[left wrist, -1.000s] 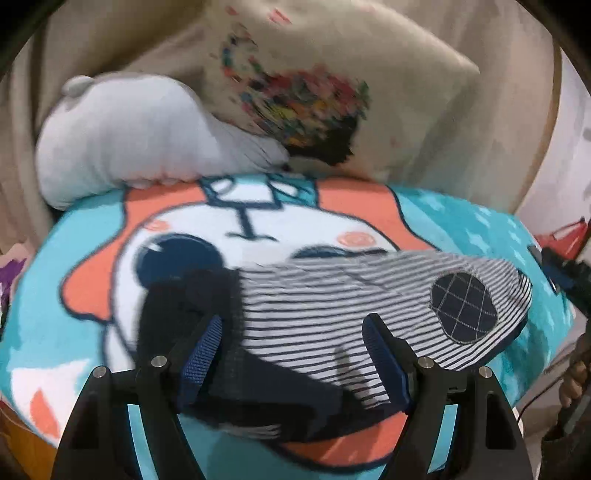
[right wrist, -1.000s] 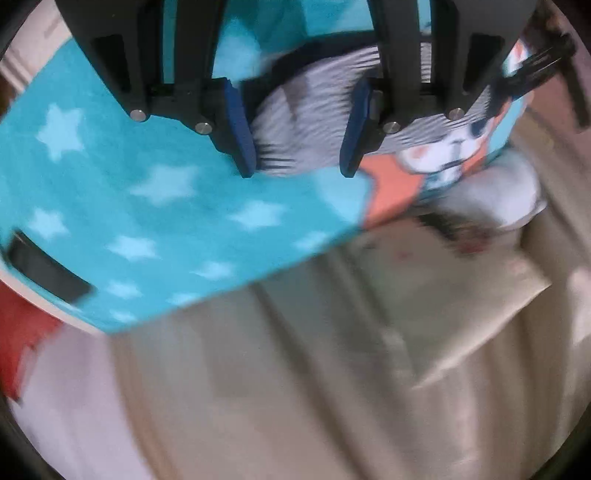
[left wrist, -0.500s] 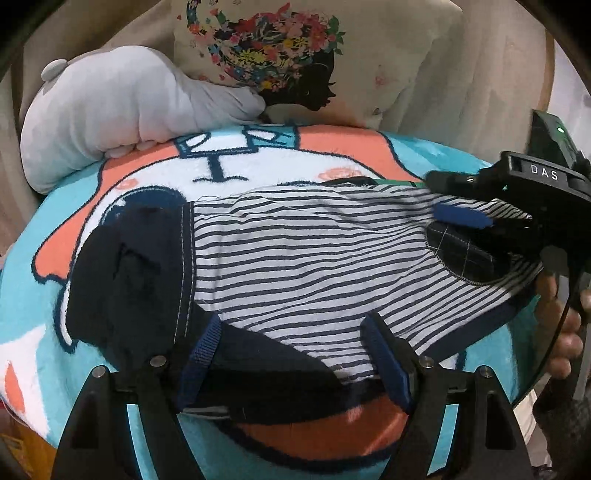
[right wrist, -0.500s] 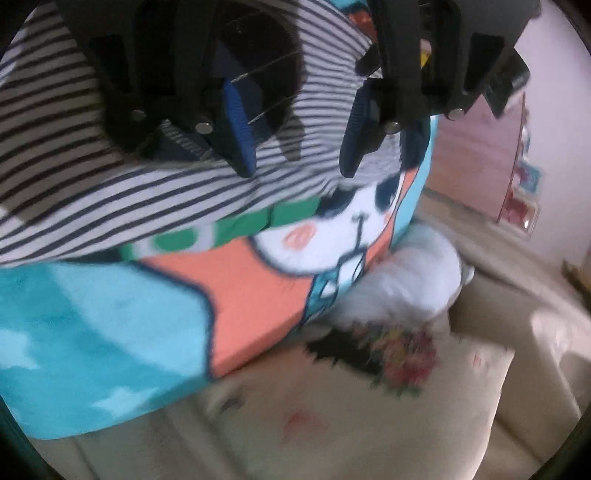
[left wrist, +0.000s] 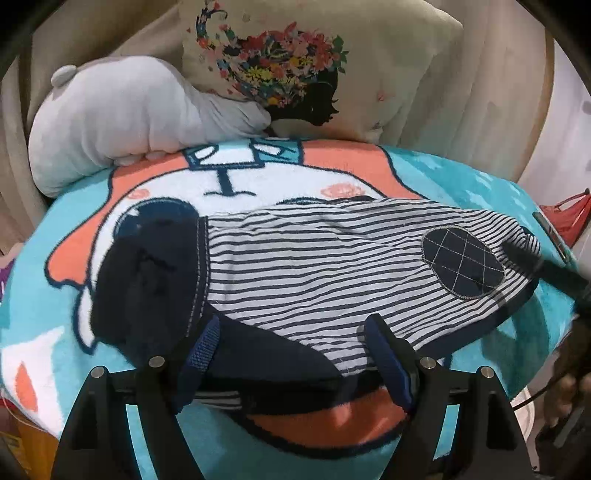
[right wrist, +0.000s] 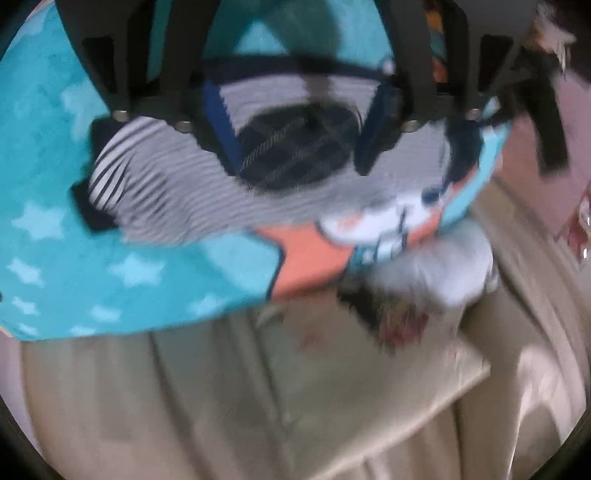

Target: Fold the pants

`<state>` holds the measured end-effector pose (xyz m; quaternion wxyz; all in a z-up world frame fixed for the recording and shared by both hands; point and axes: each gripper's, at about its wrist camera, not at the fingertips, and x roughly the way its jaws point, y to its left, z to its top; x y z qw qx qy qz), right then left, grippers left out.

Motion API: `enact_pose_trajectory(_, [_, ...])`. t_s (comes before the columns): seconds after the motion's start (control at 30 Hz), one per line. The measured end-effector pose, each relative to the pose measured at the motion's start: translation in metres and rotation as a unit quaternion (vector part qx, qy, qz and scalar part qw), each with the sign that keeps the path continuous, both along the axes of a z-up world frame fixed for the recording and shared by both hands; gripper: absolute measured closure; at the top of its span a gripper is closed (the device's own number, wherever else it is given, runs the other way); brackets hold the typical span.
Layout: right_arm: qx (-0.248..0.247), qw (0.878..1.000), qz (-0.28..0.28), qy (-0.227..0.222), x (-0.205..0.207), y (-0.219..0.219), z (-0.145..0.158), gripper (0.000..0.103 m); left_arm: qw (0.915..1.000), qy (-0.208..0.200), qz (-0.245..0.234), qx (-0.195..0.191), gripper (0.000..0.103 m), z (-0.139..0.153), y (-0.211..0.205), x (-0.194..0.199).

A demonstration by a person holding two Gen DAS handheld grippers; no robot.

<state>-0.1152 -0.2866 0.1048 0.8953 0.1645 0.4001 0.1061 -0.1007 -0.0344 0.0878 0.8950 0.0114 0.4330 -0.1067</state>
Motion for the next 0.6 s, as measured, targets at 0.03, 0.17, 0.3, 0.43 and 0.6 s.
enact_pose_trajectory(0.03, [-0.018, 1.000, -0.003, 0.016, 0.004, 0.004, -0.009, 0.035, 1.0000, -0.004, 0.001, 0.008, 0.020, 0.002, -0.001, -0.001])
enact_pose_trajectory(0.17, [-0.028, 0.999, -0.030, 0.013, -0.008, -0.014, -0.008, 0.038, 0.9988, -0.022, -0.006, 0.044, 0.020, 0.013, -0.007, -0.005])
enact_pose_trajectory(0.3, [-0.035, 0.996, -0.076, -0.027, -0.024, -0.039, 0.012, 0.035, 0.9985, -0.032, -0.032, 0.031, 0.020, 0.030, -0.017, -0.002])
enact_pose_trajectory(0.43, [-0.001, 0.992, -0.124, -0.019, -0.035, -0.077, 0.011, 0.034, 0.9963, -0.001, -0.084, -0.013, 0.020, 0.046, -0.046, 0.020])
enact_pose_trajectory(0.6, [0.047, 0.989, -0.141, 0.006, -0.042, -0.105, 0.001, 0.034, 0.9848, 0.039, -0.163, -0.047, 0.020, 0.059, -0.114, 0.053])
